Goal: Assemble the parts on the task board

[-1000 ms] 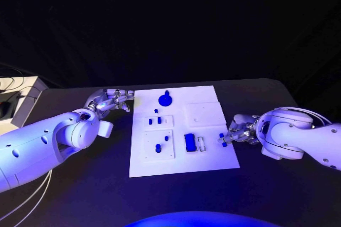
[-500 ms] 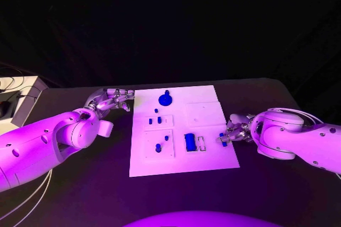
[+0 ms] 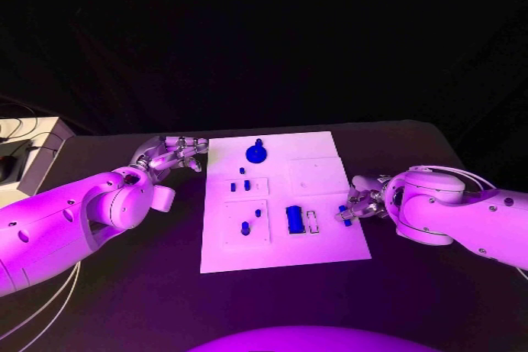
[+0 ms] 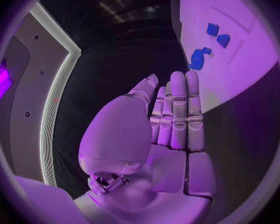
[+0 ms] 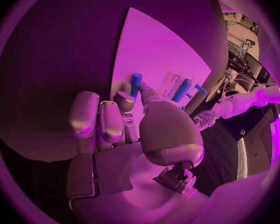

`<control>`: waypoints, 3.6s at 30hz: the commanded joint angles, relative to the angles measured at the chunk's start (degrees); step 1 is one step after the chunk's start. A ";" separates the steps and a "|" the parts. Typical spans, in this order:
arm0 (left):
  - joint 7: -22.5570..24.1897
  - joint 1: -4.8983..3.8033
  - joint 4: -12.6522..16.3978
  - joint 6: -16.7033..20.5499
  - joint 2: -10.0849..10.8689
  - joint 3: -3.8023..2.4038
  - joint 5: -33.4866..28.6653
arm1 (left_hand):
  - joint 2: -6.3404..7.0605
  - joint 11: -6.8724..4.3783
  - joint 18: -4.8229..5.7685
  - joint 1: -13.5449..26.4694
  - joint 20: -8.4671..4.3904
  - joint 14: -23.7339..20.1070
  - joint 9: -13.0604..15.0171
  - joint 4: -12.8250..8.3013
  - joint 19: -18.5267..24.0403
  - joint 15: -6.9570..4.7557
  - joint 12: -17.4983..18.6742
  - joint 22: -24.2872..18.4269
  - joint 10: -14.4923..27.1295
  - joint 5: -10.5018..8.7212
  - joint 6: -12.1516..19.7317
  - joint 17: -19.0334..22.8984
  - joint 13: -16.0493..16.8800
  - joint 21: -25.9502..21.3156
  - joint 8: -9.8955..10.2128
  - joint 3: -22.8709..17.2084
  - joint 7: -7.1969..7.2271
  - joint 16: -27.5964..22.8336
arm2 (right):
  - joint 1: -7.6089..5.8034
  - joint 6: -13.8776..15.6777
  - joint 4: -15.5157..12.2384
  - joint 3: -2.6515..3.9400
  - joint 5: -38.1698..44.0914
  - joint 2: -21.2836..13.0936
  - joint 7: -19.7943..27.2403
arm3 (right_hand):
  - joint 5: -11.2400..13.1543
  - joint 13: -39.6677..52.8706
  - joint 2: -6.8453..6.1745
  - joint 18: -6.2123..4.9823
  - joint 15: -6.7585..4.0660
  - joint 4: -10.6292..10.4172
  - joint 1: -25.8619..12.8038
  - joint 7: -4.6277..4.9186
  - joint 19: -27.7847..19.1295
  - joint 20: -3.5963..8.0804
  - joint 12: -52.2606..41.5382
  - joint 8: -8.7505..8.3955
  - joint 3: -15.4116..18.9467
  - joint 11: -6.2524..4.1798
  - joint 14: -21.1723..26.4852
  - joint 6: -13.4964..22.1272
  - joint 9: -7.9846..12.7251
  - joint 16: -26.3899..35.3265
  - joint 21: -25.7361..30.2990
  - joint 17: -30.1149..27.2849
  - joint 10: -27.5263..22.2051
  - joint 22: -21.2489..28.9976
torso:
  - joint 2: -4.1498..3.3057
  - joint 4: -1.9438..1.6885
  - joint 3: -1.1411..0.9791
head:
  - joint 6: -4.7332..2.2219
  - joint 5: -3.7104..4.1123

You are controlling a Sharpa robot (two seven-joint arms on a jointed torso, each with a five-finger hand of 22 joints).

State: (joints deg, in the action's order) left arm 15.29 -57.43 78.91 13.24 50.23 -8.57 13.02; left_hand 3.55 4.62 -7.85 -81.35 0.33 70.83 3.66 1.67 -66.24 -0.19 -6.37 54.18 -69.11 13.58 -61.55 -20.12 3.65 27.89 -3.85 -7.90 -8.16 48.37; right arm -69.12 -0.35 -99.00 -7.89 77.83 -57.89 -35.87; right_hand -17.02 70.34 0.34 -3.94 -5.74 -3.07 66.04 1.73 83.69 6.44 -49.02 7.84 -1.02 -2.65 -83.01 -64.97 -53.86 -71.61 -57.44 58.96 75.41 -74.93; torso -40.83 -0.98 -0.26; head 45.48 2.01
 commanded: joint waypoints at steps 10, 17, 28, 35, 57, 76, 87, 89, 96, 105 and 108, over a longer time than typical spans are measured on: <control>0.26 0.03 0.18 -0.41 0.02 -0.04 -0.29 | -0.39 -0.01 -0.07 -0.25 -0.21 -0.21 0.02 -0.25 -0.41 0.23 -0.31 0.04 0.41 0.30 0.43 0.06 -0.07 -0.23 0.08 0.06 -0.14 -0.11 | 0.97 -1.29 1.29 -0.83 -6.61 -0.08 1.00 | -5.29 -0.92 -0.69 0.86 -0.07 13.21 -0.74 0.56 -0.41 0.12 0.93 0.38 -22.91 0.16 0.05 2.45 5.16 0.52 0.30 0.82 -0.16 -7.49 | -0.03 0.01 -0.01 | 0.07 0.00; 0.11 0.03 0.14 -0.35 0.06 -0.04 -0.29 | -0.41 0.00 -0.08 -0.30 -0.22 -0.21 0.02 -0.36 -0.39 0.23 -0.29 0.11 0.41 0.30 0.42 0.05 -0.07 -0.18 0.08 0.00 -0.16 -0.08 | 0.93 2.92 1.59 -0.83 -13.54 -0.61 1.53 | -5.66 -1.09 -0.21 0.68 0.01 14.92 -1.94 0.89 -0.47 0.02 0.95 1.39 -25.72 0.20 0.02 2.87 3.60 0.80 0.29 0.80 -0.15 -7.45 | -0.01 0.00 -0.02 | 0.14 -0.09; -0.07 0.03 0.07 -0.36 0.04 -0.04 -0.29 | -0.42 0.00 -0.08 -0.31 -0.22 -0.21 0.02 -0.38 -0.39 0.23 -0.29 0.12 0.41 0.30 0.42 0.05 -0.07 -0.17 0.08 -0.01 -0.16 -0.08 | -0.17 6.22 -0.27 -0.77 -20.25 -1.51 2.55 | -6.27 -1.10 -0.15 0.60 -0.02 15.74 -2.42 0.88 -0.52 0.01 0.73 1.78 -26.28 0.15 -0.02 2.80 3.18 0.98 0.27 0.69 -0.05 -7.41 | -0.03 0.01 -0.02 | 0.19 -0.25; -0.22 0.03 0.02 -0.44 0.05 -0.04 -0.29 | -0.42 0.00 -0.08 -0.31 -0.22 -0.21 0.02 -0.38 -0.39 0.23 -0.29 0.12 0.41 0.30 0.42 0.05 -0.07 -0.17 0.08 -0.01 -0.16 -0.08 | -1.24 6.87 -2.99 -0.70 -22.09 -1.53 2.94 | -6.33 -1.10 -0.15 0.58 -0.03 15.78 -2.43 0.88 -0.54 0.02 0.72 1.80 -26.28 0.15 -0.03 2.80 3.16 1.00 0.40 0.67 -0.04 -7.38 | -0.03 0.06 -0.02 | 0.20 -0.26; -0.18 0.03 0.45 -0.55 0.11 -0.04 -0.29 | -0.39 0.01 -0.10 -0.23 -0.22 -0.23 0.02 -0.58 -0.32 0.23 -0.26 0.27 0.41 0.30 0.45 0.06 -0.07 -0.09 0.09 -0.09 -0.18 -0.06 | -0.92 6.16 -2.43 -0.75 -19.55 3.54 3.13 | -6.43 -1.16 -0.21 0.56 -0.03 15.70 -2.25 0.85 -0.62 0.02 0.70 1.91 -25.82 0.14 -0.04 2.87 3.11 1.09 0.59 0.57 -0.04 -7.32 | -0.02 0.04 0.03 | 0.52 -0.32; -0.36 0.03 0.48 -0.55 0.30 -0.04 -0.29 | -0.39 0.02 -0.10 -0.11 -0.20 -0.23 0.02 -0.58 -0.31 0.24 -0.25 0.31 0.42 0.28 0.46 0.06 -0.07 -0.09 0.09 -0.06 -0.19 -0.04 | 0.22 5.59 -1.44 -0.81 -17.28 4.42 2.72 | -5.56 -1.34 -0.59 0.59 -0.06 15.25 -2.11 0.54 -0.65 0.01 0.89 1.82 -24.62 0.05 -0.02 2.95 3.31 1.25 0.75 0.42 -0.06 -7.28 | -0.02 0.06 -0.08 | 0.76 -0.74; -0.41 0.03 0.45 -0.55 0.33 -0.04 -0.29 | -0.36 0.05 -0.11 -0.02 -0.19 -0.24 0.02 -0.56 -0.31 0.26 -0.24 0.30 0.45 0.28 0.51 0.08 -0.07 -0.12 0.09 0.00 -0.23 -0.05 | 0.32 7.17 -1.07 -0.82 -16.08 4.46 2.59 | -3.33 -1.23 -1.11 0.91 -0.30 10.72 -1.21 -0.66 -0.51 0.31 0.80 0.46 -13.22 -0.29 -0.04 0.49 6.90 1.44 1.24 0.30 -0.37 -7.24 | -0.07 0.01 -0.07 | 0.77 -0.76; -0.44 0.03 0.46 -0.54 0.35 -0.04 -0.29 | -0.36 0.05 -0.11 -0.02 -0.19 -0.24 0.02 -0.56 -0.31 0.26 -0.24 0.30 0.45 0.28 0.51 0.08 -0.07 -0.12 0.09 0.00 -0.23 -0.05 | 0.34 7.67 -1.07 -0.82 -16.04 4.45 2.69 | -1.01 -1.25 -0.64 0.92 -0.27 8.80 -0.70 -0.47 -0.44 0.28 0.79 0.40 -8.70 -0.31 -0.06 0.17 7.22 1.44 1.35 0.30 -0.40 -7.24 | -0.07 0.02 -0.06 | 0.77 -0.80; -0.50 0.03 0.43 -0.49 0.42 -0.04 -0.29 | -0.36 0.06 -0.11 0.01 -0.18 -0.24 0.02 -0.52 -0.32 0.27 -0.23 0.29 0.47 0.30 0.56 0.09 -0.07 -0.14 0.10 0.02 -0.25 -0.06 | 0.36 9.26 -1.18 -0.82 -16.12 4.28 3.20 | 0.11 -1.38 -0.78 0.85 -0.04 3.45 -2.39 -0.19 -0.30 0.10 0.73 0.60 0.41 0.03 -0.10 0.15 7.08 1.36 1.54 0.31 -0.36 -7.25 | -0.02 0.01 -0.03 | 0.79 -0.93; -0.57 0.02 0.40 -0.49 0.45 -0.04 -0.29 | -0.36 0.06 -0.11 0.01 -0.18 -0.24 0.02 -0.52 -0.32 0.27 -0.23 0.29 0.47 0.30 0.56 0.09 -0.07 -0.14 0.10 0.02 -0.25 -0.06 | 0.42 10.66 -1.55 -0.82 -16.51 3.99 3.82 | 1.00 -1.46 0.03 0.76 -0.01 -0.28 -3.36 -0.05 -0.20 0.01 0.50 0.87 5.63 0.16 -0.10 0.20 6.72 1.25 1.57 0.24 -0.25 -7.27 | -0.02 0.02 -0.04 | 0.67 -0.87; -0.58 0.02 0.40 -0.49 0.45 -0.04 -0.29 | -0.36 0.06 -0.11 0.01 -0.18 -0.24 0.02 -0.52 -0.32 0.27 -0.23 0.29 0.47 0.30 0.56 0.09 -0.07 -0.14 0.10 0.02 -0.25 -0.06 | 0.44 11.07 -1.71 -0.82 -16.66 3.87 4.03 | 0.58 -1.35 0.36 0.78 -0.06 -0.73 -3.60 -0.16 -0.13 0.03 0.22 0.97 5.84 0.08 -0.12 0.05 6.67 1.19 1.37 0.24 -0.04 -7.31 | -0.03 0.02 -0.03 | 0.65 -0.82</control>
State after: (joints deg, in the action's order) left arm 14.51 -57.42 79.20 13.29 50.70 -8.57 12.97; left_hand 3.55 4.62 -7.84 -81.35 0.12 70.83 3.66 1.26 -66.44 -0.19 -6.37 54.42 -69.11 13.58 -61.34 -20.09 3.65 27.89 -3.85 -8.00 -8.37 48.37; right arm -68.74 9.57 -100.55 -8.70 61.01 -53.95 -32.79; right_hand -16.22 68.96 0.62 -3.94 -5.74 -3.65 62.86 1.26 83.28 6.43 -48.50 8.64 4.67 -2.74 -83.01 -64.67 -47.12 -70.51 -56.02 59.24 75.13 -74.95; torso -40.86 -0.96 -0.28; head 46.14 1.13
